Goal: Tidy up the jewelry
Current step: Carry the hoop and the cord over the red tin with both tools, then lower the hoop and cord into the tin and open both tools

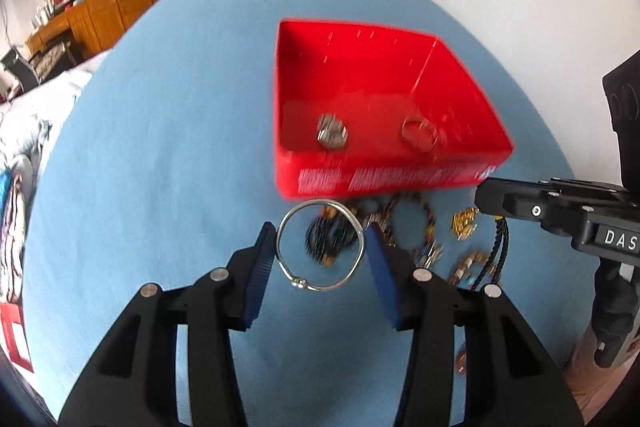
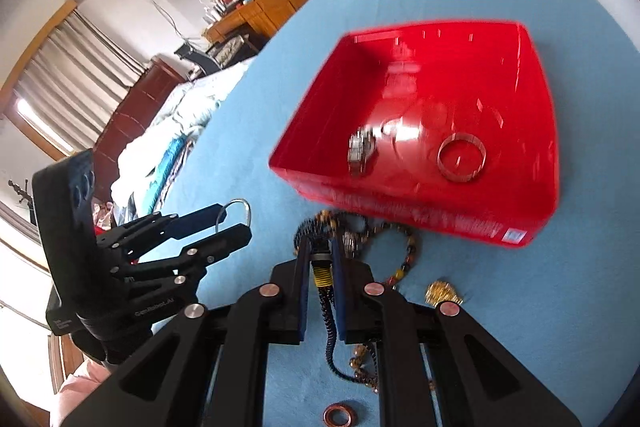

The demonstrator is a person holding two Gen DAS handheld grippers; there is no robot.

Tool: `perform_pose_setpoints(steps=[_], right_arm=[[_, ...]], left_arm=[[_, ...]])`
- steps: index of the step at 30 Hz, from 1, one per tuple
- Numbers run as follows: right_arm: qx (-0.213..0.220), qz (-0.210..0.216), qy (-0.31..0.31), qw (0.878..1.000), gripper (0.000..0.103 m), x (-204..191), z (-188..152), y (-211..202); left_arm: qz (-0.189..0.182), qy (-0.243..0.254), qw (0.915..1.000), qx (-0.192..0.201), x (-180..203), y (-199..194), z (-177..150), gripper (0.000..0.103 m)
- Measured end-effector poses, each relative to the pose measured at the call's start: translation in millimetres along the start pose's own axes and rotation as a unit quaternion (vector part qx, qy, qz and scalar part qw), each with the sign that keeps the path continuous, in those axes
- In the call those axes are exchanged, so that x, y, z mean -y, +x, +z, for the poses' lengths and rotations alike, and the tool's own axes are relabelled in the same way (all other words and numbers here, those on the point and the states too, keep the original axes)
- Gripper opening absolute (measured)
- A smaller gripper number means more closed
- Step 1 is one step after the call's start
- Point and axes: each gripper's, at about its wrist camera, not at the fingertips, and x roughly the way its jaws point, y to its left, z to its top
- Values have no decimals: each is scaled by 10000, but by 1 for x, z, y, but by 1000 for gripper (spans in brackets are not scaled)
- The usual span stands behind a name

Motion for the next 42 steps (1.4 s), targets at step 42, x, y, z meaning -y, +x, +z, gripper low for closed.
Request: perform_pose_setpoints(steps=[42], right_arm=[[546, -1053, 73, 9929, 29, 65, 76, 13]], left_arm=[[-292, -149, 9994, -136, 3, 72, 111, 60]])
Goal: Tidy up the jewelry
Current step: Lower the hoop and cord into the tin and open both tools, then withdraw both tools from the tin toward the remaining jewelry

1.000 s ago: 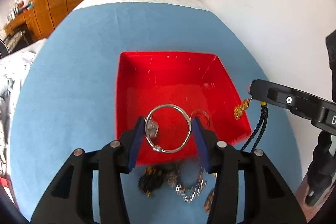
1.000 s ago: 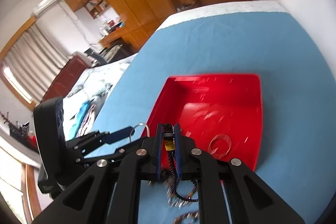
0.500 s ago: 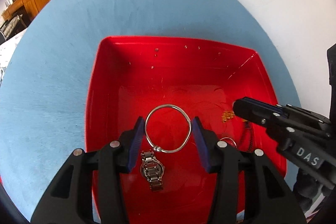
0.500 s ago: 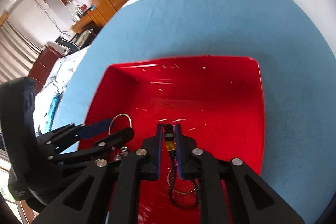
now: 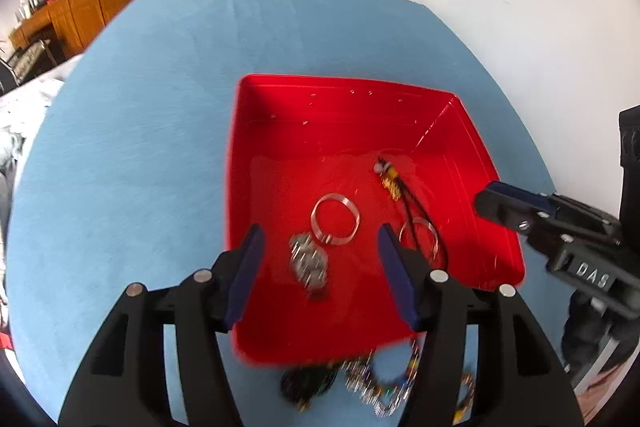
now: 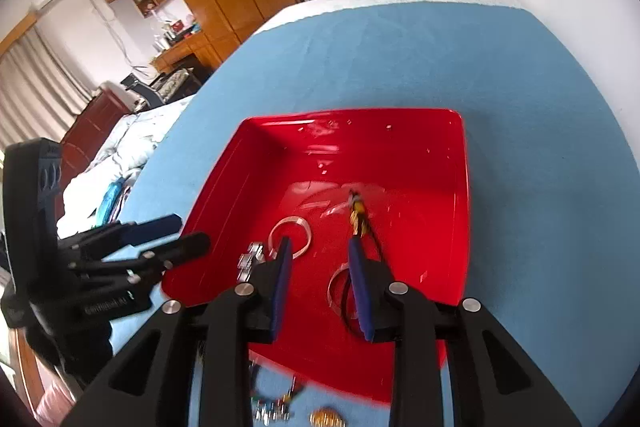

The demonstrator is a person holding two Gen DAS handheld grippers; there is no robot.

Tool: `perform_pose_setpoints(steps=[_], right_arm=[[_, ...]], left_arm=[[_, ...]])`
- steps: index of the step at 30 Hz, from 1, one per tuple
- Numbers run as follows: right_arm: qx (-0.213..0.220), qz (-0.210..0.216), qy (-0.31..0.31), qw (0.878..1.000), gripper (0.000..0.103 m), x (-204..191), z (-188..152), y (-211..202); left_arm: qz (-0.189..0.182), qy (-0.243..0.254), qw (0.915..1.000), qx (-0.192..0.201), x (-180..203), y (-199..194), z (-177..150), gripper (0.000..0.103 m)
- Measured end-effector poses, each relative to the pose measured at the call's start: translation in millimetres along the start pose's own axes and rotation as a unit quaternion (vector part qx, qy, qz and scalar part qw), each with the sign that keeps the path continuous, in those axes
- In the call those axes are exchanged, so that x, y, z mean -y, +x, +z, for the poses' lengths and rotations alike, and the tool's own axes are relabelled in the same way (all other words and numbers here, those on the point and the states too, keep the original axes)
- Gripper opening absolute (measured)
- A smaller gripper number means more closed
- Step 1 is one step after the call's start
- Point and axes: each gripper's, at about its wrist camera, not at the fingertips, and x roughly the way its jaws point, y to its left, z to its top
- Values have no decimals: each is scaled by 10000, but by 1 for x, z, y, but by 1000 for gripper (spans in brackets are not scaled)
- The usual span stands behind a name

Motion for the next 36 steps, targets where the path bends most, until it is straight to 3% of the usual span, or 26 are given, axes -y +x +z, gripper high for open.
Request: perform_pose_setpoints(steps=[8, 18, 26, 36], right_arm=[[-76, 21, -74, 9999, 29, -8, -50, -32], [-453, -30, -28, 9990, 29, -5, -95, -32], [-951, -101, -6, 9954, 29, -1, -114, -6], [-1181, -138, -124, 9928, 29, 0, -113, 18]], left_arm=[[229, -127, 9996, 126, -20, -41, -55, 76], [337, -381, 9986, -110, -40, -42, -113, 76], [394, -467, 9979, -234, -44, -36, -138, 76], [313, -451, 9976, -412, -33, -20, -139, 78]])
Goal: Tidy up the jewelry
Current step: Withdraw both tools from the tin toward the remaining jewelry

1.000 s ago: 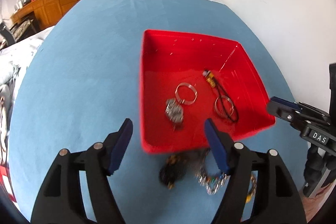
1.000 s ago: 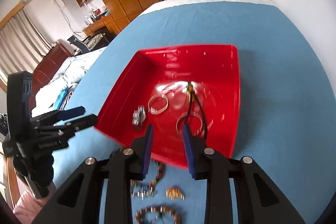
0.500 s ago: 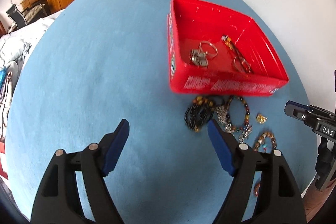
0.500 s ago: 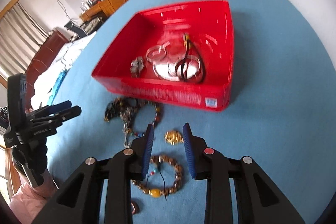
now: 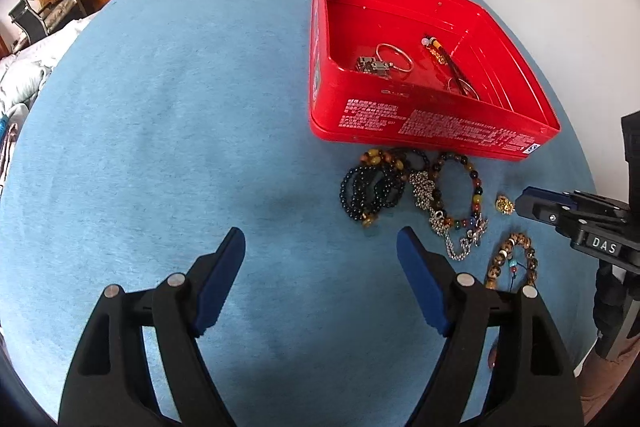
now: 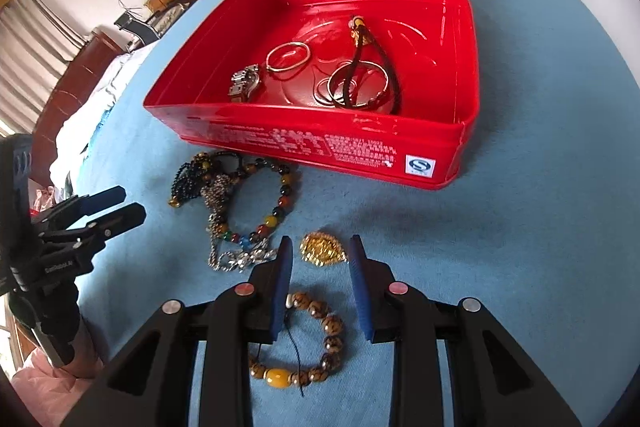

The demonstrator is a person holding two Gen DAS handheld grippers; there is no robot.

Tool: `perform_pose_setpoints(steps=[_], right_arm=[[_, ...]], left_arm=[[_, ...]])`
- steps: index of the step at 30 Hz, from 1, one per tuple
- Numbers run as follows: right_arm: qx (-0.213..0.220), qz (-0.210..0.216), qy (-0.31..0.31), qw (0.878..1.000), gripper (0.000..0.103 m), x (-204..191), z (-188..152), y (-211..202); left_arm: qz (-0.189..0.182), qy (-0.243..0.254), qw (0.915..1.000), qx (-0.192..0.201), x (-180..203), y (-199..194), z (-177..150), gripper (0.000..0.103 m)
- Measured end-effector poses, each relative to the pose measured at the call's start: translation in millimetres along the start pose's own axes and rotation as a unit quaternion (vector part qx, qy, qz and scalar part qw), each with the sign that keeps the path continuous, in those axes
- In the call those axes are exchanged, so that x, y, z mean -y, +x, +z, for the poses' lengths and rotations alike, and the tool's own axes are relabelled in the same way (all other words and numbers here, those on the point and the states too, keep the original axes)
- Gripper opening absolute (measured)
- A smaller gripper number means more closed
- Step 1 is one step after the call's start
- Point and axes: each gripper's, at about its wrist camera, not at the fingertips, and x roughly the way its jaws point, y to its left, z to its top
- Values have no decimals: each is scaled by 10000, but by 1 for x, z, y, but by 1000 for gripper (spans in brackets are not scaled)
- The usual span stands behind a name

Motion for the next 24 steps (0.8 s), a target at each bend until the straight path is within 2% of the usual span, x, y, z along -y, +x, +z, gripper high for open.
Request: perform_pose_setpoints(steps=[15, 24], right_arm=[[-420, 226, 84, 9988, 29, 1, -2, 12], [-468, -336, -373, 9976, 28, -21, -3, 20]], left_arm=[[-65, -68, 9999, -114, -3, 7, 3, 80], [-121, -106, 9997, -157, -5, 9, 1, 83]])
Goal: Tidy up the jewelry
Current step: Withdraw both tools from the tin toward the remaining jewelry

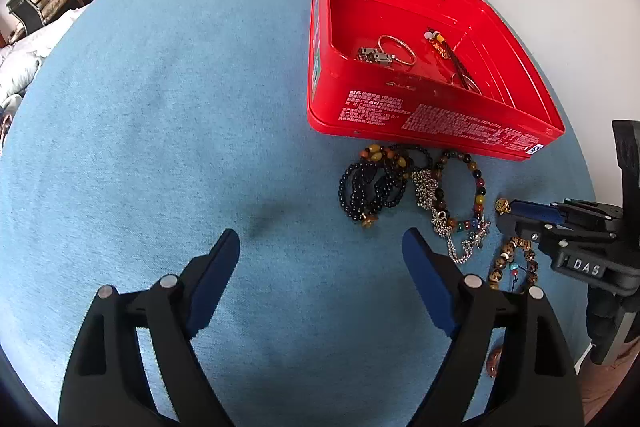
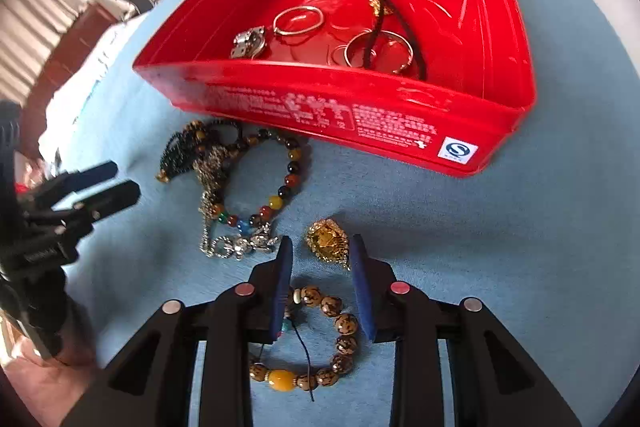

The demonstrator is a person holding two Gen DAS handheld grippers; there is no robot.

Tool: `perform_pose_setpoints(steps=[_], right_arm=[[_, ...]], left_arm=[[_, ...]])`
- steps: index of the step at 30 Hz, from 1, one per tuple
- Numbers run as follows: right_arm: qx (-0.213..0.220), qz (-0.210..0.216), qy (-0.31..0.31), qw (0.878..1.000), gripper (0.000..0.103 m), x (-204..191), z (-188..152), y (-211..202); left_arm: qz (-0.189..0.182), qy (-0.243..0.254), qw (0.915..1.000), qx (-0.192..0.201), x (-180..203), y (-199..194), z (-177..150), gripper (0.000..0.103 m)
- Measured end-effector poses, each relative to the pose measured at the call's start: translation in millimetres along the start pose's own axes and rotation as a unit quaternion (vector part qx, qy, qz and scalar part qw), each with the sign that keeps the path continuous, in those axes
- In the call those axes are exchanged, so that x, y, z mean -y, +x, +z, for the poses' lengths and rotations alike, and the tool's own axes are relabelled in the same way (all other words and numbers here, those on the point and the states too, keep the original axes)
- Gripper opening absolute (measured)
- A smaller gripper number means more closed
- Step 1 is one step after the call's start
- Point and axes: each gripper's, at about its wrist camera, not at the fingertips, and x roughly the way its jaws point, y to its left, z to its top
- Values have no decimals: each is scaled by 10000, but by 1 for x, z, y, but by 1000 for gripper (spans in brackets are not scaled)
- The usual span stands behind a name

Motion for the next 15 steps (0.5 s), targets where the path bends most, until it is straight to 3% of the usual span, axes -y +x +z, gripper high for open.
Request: perform_pose_setpoints(steps=[2, 6, 15], right_arm=[[38, -192, -74, 9998, 20, -3, -1, 0], [113, -198, -45, 9997, 19, -3, -3, -2], [547, 334, 318, 9974, 19, 11, -9, -32]], left_arm=[[-11, 7, 10000, -18, 0, 0, -1, 83], [-5, 15, 10000, -31, 1, 1, -2, 83], [67, 130, 9999, 26, 10, -3, 7, 82]])
